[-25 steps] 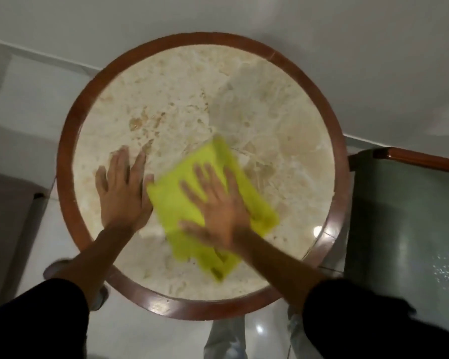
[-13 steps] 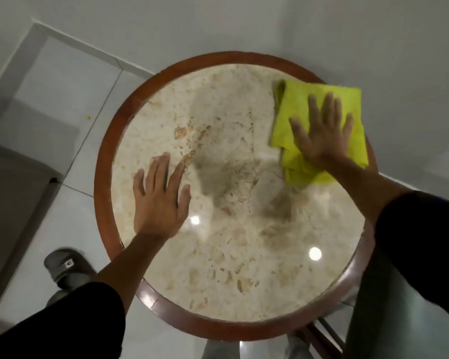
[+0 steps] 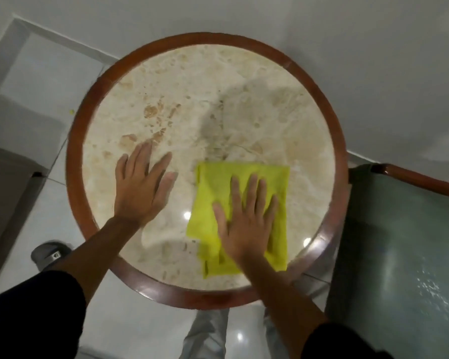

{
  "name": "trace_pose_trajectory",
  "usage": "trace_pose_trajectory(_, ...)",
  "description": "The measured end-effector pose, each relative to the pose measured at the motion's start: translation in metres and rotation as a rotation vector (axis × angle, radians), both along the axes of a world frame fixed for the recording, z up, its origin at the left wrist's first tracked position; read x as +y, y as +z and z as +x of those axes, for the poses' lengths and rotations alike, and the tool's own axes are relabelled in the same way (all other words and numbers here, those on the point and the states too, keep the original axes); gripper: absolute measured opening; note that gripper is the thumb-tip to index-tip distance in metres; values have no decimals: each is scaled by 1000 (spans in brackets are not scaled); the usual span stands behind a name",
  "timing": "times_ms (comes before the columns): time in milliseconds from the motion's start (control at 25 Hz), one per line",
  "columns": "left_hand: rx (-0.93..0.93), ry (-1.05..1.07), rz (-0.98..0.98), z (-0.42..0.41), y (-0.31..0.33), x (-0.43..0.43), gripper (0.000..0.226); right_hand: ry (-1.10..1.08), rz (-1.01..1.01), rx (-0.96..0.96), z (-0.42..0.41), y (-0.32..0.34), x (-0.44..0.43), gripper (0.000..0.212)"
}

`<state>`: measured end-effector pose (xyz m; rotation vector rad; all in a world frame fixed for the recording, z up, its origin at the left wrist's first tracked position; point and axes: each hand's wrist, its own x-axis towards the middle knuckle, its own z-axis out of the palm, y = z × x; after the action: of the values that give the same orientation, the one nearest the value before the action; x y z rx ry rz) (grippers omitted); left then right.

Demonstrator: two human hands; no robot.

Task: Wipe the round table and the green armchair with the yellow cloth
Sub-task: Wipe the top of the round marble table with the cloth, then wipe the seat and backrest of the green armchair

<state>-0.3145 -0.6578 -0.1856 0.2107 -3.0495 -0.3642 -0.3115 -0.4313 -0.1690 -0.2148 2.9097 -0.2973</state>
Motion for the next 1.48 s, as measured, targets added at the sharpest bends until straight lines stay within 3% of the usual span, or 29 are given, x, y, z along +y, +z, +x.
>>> trace_pose_trajectory(120, -121, -99, 235, 32, 17, 75, 64, -148, -185, -81, 45, 13, 51, 70)
trace_pose_trajectory(200, -247, -26, 348, 50, 25, 113, 63, -508, -185, -132, 51, 18, 90, 85)
trace_pose_trajectory(280, -268, 12, 418, 63, 33, 145, 55, -889, -202, -318, 61, 22, 128, 97)
trace_pose_trajectory(400, -200, -19, 599, 80, 48, 195, 26, -1117, -603, -487, 85, 26, 158, 59)
trace_pose_trajectory(480, -276, -24, 646, 84, 60, 231, 24, -1220, -961, -504, 98, 35, 178, 38)
trace_pose_trajectory(560, -323, -68, 632, 80, 69, 269, 22, -1209, -1055, -447, 104, 49, 217, 28)
trace_pose_trajectory(720, -288, -219, 737, 57, 94, 371, 24, -997, -832, -322, 104, 90, 331, 46)
trace_pose_trajectory(800, -272, -293, 747, 50, 98, 426, 27, -934, -682, -166, 102, 106, 385, 46)
trace_pose_trajectory(880, -351, -377, 694, 35, 90, 464, 38, -961, -409, 35, 96, 107, 423, 51)
trace_pose_trajectory(960, -423, -509, 497, 14, 69, 478, 57, -989, -83, 102, 90, 88, 441, 65)
trace_pose_trajectory(1120, -300, -781, 70, -50, 30, 473, 53, -780, -28, -92, 67, 21, 430, 80)
trace_pose_trajectory(1240, -254, -884, -99, -94, 11, 479, 56, -540, 3, 12, 30, -20, 430, 77)
trace_pose_trajectory(1320, -270, -866, -105, -115, -2, 487, 59, -340, 32, 63, -13, -34, 449, 71)
trace_pose_trajectory(1400, -283, -894, -98, -128, -12, 494, 62, -418, 91, 65, -45, -41, 491, 70)
trace_pose_trajectory(1480, -265, -967, -111, -137, -18, 499, 63, -767, 128, 44, -40, -46, 533, 68)
